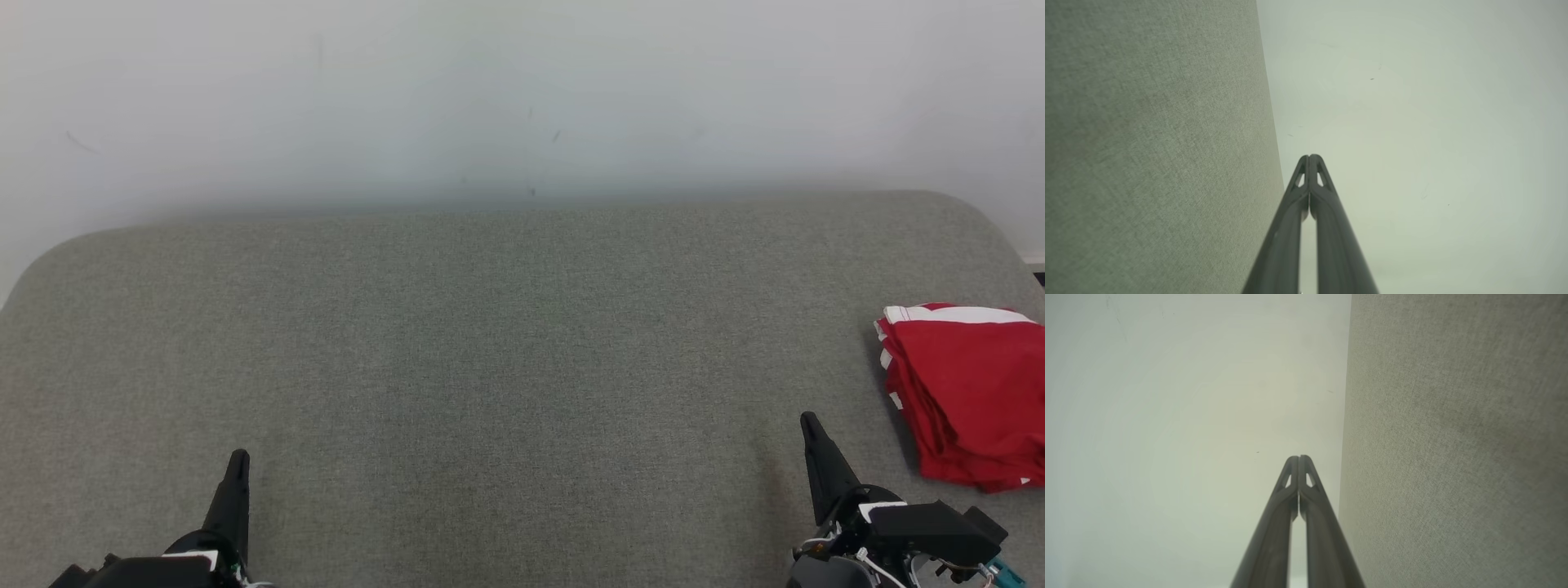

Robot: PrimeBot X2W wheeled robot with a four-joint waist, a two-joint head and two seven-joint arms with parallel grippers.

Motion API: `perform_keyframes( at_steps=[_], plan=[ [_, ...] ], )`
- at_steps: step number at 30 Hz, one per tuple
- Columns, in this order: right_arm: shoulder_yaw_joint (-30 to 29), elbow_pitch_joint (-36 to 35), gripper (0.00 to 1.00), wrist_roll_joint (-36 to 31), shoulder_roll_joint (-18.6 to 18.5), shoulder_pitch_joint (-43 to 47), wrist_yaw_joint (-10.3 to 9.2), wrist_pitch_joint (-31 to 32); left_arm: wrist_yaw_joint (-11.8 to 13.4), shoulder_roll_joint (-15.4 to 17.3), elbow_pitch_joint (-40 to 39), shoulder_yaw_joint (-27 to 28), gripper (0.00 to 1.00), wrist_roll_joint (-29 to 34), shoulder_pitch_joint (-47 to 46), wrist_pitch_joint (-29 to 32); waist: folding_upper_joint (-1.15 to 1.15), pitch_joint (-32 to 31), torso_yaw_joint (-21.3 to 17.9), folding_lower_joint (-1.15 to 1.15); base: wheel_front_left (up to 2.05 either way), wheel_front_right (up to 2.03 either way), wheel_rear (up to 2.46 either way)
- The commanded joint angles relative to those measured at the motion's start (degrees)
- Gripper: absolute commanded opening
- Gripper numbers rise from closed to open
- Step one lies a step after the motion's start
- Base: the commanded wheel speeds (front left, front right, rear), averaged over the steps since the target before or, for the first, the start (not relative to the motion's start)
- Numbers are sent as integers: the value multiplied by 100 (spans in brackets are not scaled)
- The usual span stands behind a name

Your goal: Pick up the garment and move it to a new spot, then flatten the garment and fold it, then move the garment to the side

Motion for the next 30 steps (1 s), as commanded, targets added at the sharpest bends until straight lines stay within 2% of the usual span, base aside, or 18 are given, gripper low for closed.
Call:
perform_keyframes(
  at_steps=[1, 30],
  plan=[
    [-1, -17, 0, 10, 15, -28, -12, 13, -10, 19, 0, 16, 0, -30, -58, -1, 0, 0, 0, 0, 0, 0, 0],
    [1, -17, 0, 11, 15, -27, -12, 12, -10, 18, 1, 15, 0, -29, -57, -1, 0, 0, 0, 0, 0, 0, 0]
  ],
)
